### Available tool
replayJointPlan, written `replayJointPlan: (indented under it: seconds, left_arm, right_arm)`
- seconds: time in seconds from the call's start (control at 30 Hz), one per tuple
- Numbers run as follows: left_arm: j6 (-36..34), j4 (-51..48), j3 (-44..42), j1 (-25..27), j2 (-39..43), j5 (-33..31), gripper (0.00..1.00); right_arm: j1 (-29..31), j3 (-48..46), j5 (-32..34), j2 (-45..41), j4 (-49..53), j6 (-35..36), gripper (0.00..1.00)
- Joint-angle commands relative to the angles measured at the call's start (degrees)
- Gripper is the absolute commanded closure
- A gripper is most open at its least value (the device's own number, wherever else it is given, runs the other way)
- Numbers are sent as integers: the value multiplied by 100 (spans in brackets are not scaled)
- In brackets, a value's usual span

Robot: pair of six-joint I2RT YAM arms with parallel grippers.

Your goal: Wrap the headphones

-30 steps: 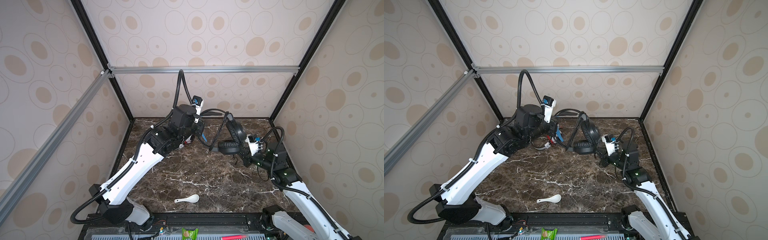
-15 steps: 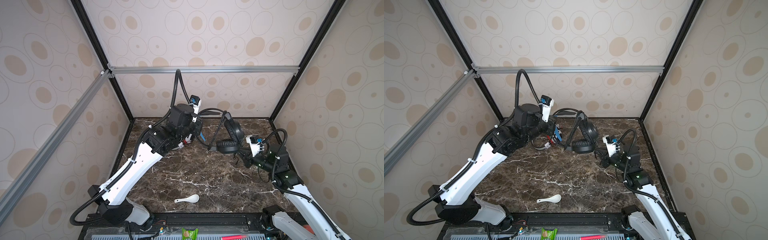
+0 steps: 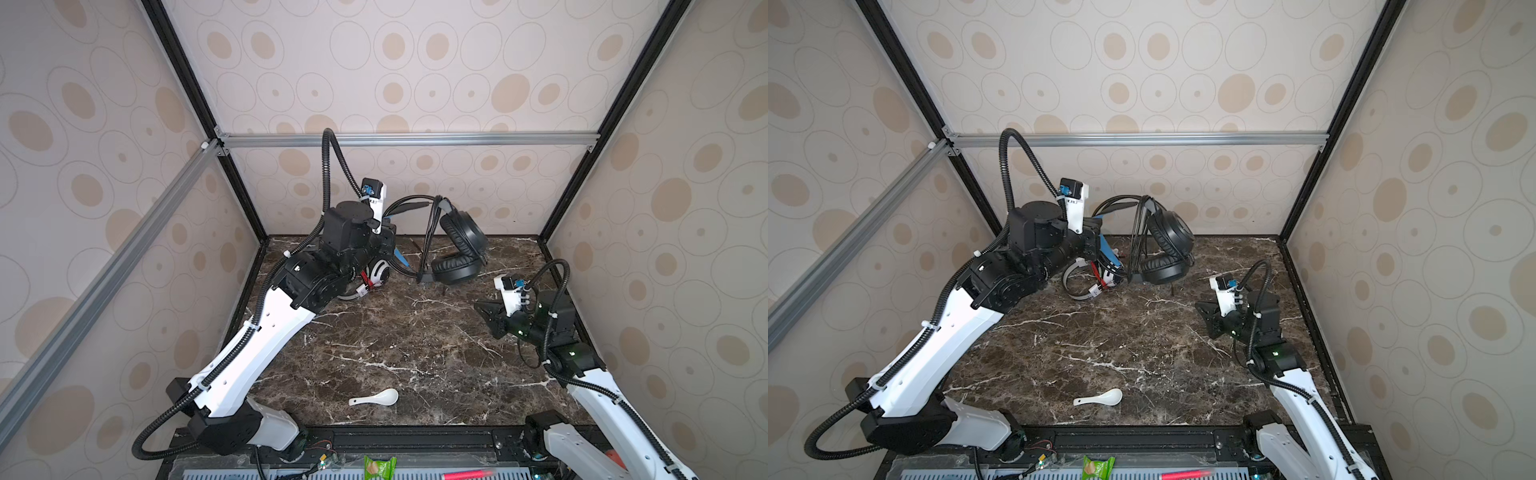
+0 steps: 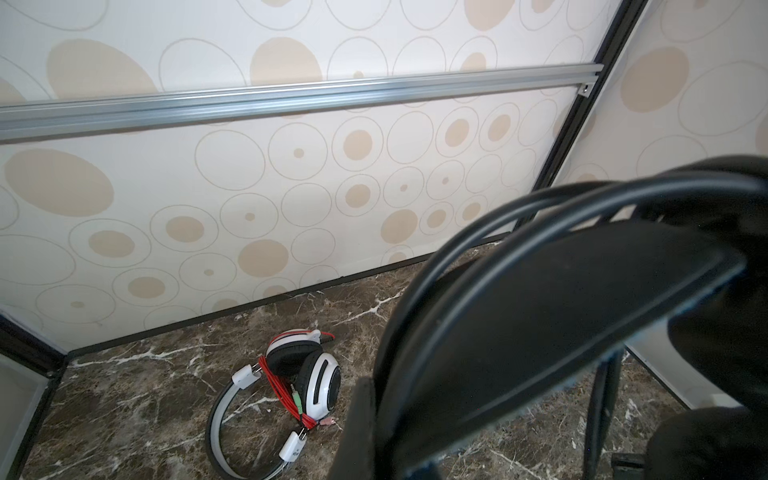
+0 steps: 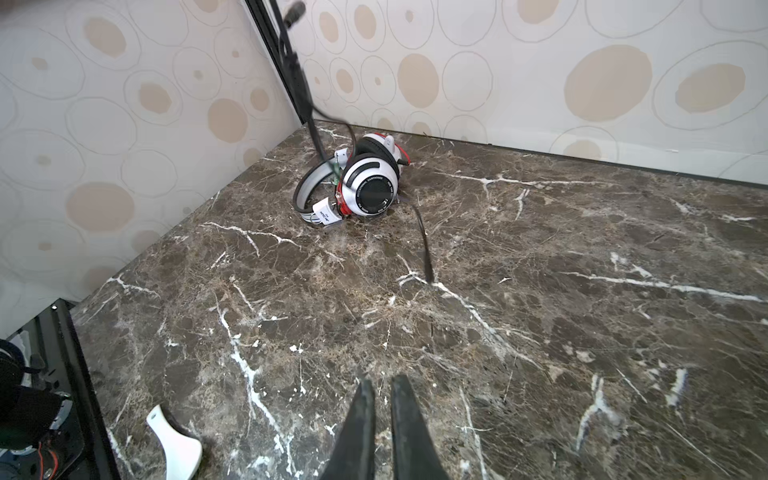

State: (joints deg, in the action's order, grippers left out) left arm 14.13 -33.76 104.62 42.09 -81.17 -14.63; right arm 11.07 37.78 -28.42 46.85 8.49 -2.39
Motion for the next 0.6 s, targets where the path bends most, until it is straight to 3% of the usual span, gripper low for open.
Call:
replayJointPlan:
  seconds: [0.0, 0.1, 0.4, 0.57]
  left_arm:
    - [318, 576, 362, -29, 207, -6, 100]
    - [325, 560, 366, -28, 208, 26, 100]
    - [353, 610, 410, -33, 109, 456, 100]
    - [384, 676, 460, -34, -1, 874, 100]
  right_arm:
    - [-65, -67, -137, 17, -75, -38, 94]
    - [-79, -13, -226, 56, -92, -43, 92]
    - [-79, 314, -1088, 414, -672, -372, 51]
    - [-66, 659, -1368, 681, -962, -588, 38]
